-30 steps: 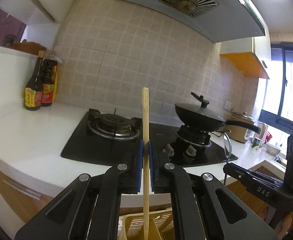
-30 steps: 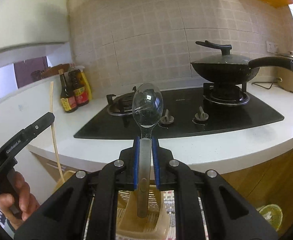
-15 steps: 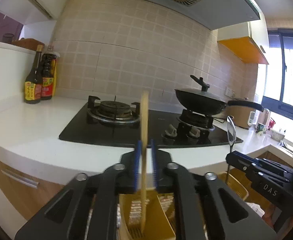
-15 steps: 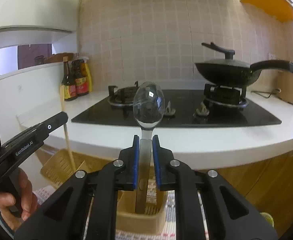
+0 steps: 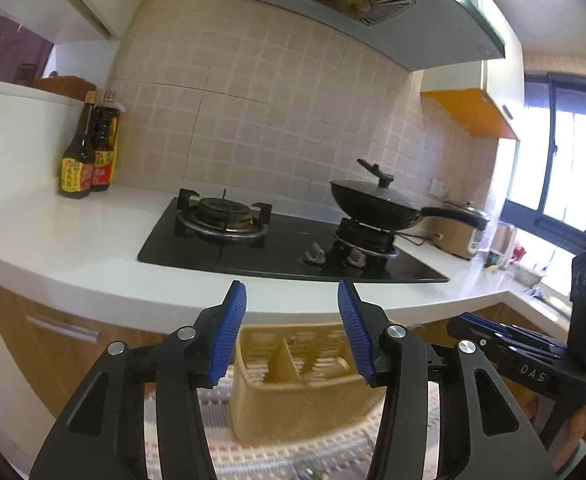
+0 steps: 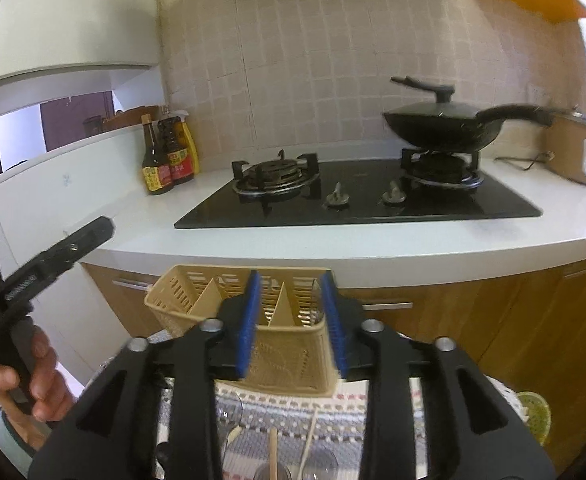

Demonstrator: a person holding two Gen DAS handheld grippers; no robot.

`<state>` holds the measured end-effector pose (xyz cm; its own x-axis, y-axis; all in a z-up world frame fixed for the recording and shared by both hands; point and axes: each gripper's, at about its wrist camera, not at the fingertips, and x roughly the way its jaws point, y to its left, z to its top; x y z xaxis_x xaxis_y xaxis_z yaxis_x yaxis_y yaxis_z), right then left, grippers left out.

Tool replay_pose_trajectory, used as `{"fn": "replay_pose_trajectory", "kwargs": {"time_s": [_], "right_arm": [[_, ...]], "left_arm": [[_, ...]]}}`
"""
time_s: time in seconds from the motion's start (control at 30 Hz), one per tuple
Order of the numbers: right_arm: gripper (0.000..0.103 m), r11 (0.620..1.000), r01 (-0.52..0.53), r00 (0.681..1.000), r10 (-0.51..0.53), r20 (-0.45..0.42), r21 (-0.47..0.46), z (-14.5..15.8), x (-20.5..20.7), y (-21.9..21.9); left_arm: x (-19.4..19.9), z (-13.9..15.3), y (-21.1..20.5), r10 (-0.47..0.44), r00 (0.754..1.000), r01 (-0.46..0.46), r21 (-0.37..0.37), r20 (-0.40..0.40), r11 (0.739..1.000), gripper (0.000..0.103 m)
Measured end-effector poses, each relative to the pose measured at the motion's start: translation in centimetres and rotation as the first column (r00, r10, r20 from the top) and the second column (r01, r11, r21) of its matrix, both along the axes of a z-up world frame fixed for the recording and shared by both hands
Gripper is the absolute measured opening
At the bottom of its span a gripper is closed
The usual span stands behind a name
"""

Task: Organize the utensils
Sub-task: 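Lower the chopstick into the beige basket and open the left tool while the right tool releases the spoon there, then grasp the black spoon with the left tool while the right tool grasps another clear spoon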

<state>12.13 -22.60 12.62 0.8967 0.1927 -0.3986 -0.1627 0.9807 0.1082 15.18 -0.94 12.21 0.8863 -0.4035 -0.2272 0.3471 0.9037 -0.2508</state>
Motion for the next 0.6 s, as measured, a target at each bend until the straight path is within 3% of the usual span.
{"fn": "replay_pose_trajectory", "kwargs": {"time_s": [0.07,0.2,0.37,0.43,0.5,0.6], "right_arm": [[0.049,1.0,0.013,1.0,-0.013,0.009,-0.011,0.6,-1.4,0.1],[0.049,0.998,0.025,0.998,-0.028,-0.048,-0.049,0.6,-3.5,0.6],[0.049,0.994,0.04,0.97,-0.064,-0.233,-0.105,-2.1,-4.4,0.6],[0.049,0.994,0.037,0.945,-0.067,-0.319,-0.098,-3.5,-4.1,0.4],[0.041,0.996,0.039,0.908,-0.071,-0.414,-0.085,-5.4,-3.6,0.0],[0.037,0.992,0.052,0.829,-0.108,-0.548,-0.117,-8.6,-2.9,-0.4]], "left_arm": [[-1.3,0.5,0.4,-0.01,1.0,0.01,-0.008,-0.004,1.0,0.051],[-4.0,0.2,0.8,-0.001,0.997,0.003,0.031,-0.072,1.0,0.051],[-5.7,-3.6,1.4,-0.022,0.971,0.042,0.084,-0.237,0.996,0.049],[-5.6,-5.8,1.3,-0.028,0.941,0.07,0.115,-0.336,0.991,0.049],[-5.3,-8.3,1.0,-0.015,0.901,0.094,0.162,-0.433,0.982,0.046],[-5.0,-11.7,0.7,-0.008,0.825,0.147,0.201,-0.566,0.968,0.038]]}}
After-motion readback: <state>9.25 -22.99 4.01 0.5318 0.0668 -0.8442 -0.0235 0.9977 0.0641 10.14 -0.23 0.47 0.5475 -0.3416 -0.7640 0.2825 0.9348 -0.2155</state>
